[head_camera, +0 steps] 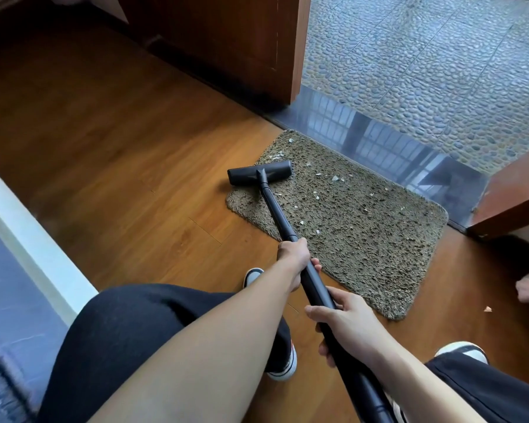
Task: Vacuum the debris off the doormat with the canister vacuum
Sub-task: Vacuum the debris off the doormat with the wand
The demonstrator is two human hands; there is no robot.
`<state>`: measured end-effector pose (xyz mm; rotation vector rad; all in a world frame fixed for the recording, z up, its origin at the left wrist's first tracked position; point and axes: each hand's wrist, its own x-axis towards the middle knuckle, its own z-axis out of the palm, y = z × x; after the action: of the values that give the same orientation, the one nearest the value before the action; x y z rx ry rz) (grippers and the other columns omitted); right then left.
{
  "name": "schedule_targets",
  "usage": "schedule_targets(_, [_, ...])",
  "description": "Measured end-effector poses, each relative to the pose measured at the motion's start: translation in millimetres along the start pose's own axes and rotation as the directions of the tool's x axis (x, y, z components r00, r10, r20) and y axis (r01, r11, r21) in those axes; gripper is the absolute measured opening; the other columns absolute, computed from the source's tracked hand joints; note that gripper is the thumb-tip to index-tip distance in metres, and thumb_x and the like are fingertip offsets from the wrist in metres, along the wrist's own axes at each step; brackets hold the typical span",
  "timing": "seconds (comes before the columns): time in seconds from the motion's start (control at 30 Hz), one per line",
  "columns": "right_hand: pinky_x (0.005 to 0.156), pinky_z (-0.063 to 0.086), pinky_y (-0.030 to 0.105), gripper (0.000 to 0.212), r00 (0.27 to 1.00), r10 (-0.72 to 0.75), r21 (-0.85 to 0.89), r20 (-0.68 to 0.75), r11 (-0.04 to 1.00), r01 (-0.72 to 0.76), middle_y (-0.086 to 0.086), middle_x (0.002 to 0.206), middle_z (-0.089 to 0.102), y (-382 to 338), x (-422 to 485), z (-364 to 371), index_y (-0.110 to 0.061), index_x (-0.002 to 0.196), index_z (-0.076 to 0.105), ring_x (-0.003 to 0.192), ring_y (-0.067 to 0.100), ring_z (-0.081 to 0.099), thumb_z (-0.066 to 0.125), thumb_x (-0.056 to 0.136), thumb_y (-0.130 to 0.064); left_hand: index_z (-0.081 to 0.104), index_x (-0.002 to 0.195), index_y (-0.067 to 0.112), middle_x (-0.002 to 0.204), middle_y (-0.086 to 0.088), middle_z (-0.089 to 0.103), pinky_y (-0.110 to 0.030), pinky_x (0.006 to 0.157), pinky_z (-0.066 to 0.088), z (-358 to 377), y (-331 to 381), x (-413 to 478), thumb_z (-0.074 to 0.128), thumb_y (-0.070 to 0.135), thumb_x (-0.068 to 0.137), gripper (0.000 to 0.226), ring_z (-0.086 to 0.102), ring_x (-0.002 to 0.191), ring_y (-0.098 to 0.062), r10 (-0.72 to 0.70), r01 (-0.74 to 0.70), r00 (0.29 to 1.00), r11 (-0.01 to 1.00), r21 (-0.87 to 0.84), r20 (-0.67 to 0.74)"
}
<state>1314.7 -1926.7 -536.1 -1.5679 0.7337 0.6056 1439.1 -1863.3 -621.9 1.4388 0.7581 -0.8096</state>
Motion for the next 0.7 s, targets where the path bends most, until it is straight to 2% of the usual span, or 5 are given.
schedule_targets(0.13, [0.041, 0.046, 0.028, 0.012, 1.000, 0.011, 0.003, 0.016, 1.000, -0.011, 0.013, 0.072, 0.056, 6, -12, -3, -0.017, 0.101, 0.067, 0.042, 0.024, 0.058, 0.067, 0.092, -0.011, 0.049, 0.116, 0.002, 0.061, -0.008, 0.051, -0.024, 0.044, 0.047, 2, -9, -3, 0.046, 0.024, 0.105, 0.025, 0.049, 0.038, -0.017, -0.012, 0.012, 1.000, 1.000, 0.020, 0.000])
schedule_targets(0.3, [0.041, 0.046, 0.028, 0.013, 0.998, 0.022, -0.012, 0.050, 1.000, -0.022, 0.012, 0.068, 0.053, 28, -48, -13, -0.018, 0.102, 0.067, 0.043, 0.026, 0.057, 0.067, 0.091, -0.010, 0.047, 0.112, 0.004, 0.061, -0.009, 0.053, -0.023, 0.043, 0.048, 8, -47, -21, 0.045, 0.027, 0.103, 0.025, 0.050, 0.031, -0.017, -0.057, 0.056, 0.998, 0.998, 0.007, 0.012])
schedule_targets(0.43, [0.039, 0.046, 0.027, 0.025, 0.998, 0.036, -0.021, 0.044, 0.999, -0.035, 0.014, 0.068, 0.056, 52, -82, -18, -0.030, 0.106, 0.068, 0.043, 0.028, 0.058, 0.070, 0.090, -0.011, 0.047, 0.123, -0.001, 0.065, -0.012, 0.053, -0.022, 0.039, 0.047, 11, -83, -45, 0.043, 0.027, 0.103, 0.034, 0.050, 0.034, -0.018, -0.077, 0.077, 0.997, 0.997, -0.007, 0.008])
schedule_targets(0.57, [0.040, 0.045, 0.026, 0.029, 0.997, 0.043, -0.001, 0.065, 0.999, -0.043, 0.015, 0.067, 0.057, 75, -108, -16, -0.030, 0.108, 0.068, 0.043, 0.028, 0.056, 0.071, 0.089, -0.009, 0.046, 0.127, -0.001, 0.067, -0.012, 0.052, -0.022, 0.039, 0.047, 8, -113, -70, 0.043, 0.028, 0.103, 0.038, 0.050, 0.039, -0.019, -0.081, 0.081, 0.997, 0.997, 0.000, 0.006])
schedule_targets(0.7, [0.041, 0.046, 0.028, 0.031, 0.998, 0.050, 0.031, 0.045, 0.998, -0.051, 0.013, 0.066, 0.057, 90, -121, -8, -0.034, 0.110, 0.066, 0.042, 0.029, 0.057, 0.070, 0.089, -0.012, 0.046, 0.123, 0.002, 0.064, -0.010, 0.051, -0.022, 0.042, 0.048, 3, -123, -84, 0.043, 0.029, 0.104, 0.033, 0.050, 0.038, -0.018, -0.070, 0.070, 0.997, 0.997, 0.029, 0.013])
